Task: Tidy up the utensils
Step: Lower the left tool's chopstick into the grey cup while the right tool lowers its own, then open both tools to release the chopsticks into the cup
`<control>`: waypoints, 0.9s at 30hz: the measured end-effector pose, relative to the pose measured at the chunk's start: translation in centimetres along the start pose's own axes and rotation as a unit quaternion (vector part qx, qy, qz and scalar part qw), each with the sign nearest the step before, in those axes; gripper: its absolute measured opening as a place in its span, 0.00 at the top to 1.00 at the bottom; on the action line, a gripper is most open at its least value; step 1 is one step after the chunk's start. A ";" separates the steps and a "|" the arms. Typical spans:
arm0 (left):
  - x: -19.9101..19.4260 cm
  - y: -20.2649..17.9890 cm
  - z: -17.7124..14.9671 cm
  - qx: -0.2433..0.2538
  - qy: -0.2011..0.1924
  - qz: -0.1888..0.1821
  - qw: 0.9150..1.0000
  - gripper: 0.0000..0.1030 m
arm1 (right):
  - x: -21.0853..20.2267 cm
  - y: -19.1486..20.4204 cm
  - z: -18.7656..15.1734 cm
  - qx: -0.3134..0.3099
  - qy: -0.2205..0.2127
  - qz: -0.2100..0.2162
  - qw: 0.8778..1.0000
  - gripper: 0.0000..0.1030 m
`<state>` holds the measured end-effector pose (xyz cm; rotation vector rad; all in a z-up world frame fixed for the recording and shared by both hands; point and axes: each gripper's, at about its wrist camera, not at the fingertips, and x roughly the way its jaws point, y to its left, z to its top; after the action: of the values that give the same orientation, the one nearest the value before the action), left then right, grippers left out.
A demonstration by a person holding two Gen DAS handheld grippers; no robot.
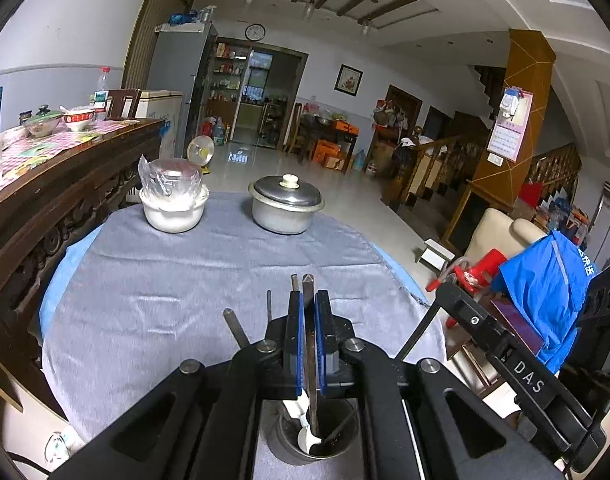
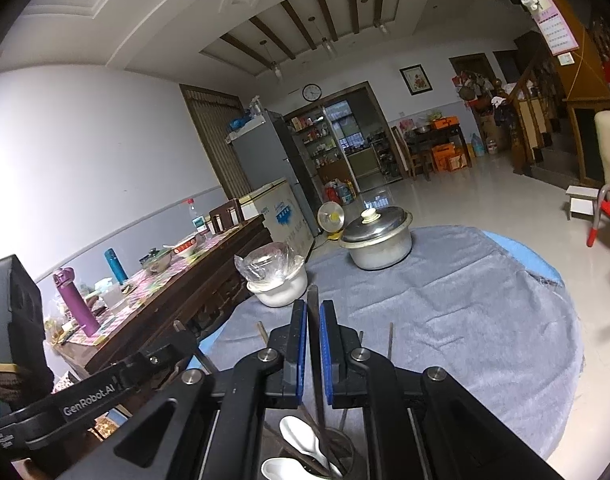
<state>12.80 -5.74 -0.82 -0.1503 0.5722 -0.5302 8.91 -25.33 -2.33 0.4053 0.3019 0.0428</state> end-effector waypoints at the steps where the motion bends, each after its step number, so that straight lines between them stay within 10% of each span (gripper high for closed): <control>1: -0.1 0.1 0.0 0.000 -0.001 0.001 1.000 0.95 | 0.0 0.1 0.0 0.000 -0.001 0.001 1.000 0.90; 9: -0.4 0.1 -0.2 0.014 -0.003 0.019 1.000 0.93 | 0.2 0.3 -0.2 0.007 0.002 0.016 1.000 0.90; 19: -1.5 0.9 -0.4 0.013 -0.020 0.050 0.998 0.47 | 0.1 -0.1 -0.1 0.020 0.005 0.016 1.000 0.90; 27: -2.7 2.5 -0.2 0.000 -0.038 0.078 0.996 0.38 | -0.9 -1.8 0.4 0.051 -0.013 0.006 0.999 0.80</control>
<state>11.87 -2.26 -0.37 -0.1244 0.5053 -0.3718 8.15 -27.22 -2.42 0.5080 0.2764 0.0335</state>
